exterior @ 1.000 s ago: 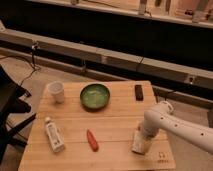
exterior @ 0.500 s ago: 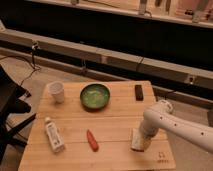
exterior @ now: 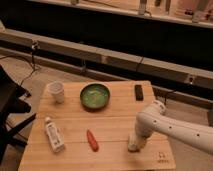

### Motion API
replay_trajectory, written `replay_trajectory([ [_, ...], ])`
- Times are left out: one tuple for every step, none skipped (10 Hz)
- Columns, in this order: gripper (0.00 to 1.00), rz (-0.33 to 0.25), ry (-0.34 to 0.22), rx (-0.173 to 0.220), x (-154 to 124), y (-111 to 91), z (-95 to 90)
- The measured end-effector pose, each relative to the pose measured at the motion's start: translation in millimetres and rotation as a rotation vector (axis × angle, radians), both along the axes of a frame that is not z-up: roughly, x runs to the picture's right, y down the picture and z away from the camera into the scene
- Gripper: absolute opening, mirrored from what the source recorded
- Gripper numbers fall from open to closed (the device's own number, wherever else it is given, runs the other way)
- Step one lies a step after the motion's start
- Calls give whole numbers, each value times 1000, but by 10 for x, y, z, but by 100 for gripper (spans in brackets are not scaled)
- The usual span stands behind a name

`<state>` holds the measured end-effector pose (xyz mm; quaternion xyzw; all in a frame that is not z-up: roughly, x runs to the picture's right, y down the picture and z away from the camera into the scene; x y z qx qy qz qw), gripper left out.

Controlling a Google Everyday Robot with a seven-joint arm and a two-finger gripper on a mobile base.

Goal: Place the white sponge in the ceramic bowl

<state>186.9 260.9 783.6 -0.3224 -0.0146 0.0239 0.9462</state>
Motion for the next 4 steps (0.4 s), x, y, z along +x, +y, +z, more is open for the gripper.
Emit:
replay_trajectory([
  [32,0,-2,-6,18,-3,15],
  [36,-5,-6,-5,74,-25,41],
  [35,-14,-9,-1,142,-67,37],
  [28,-21,-13,5,172,-140,4],
])
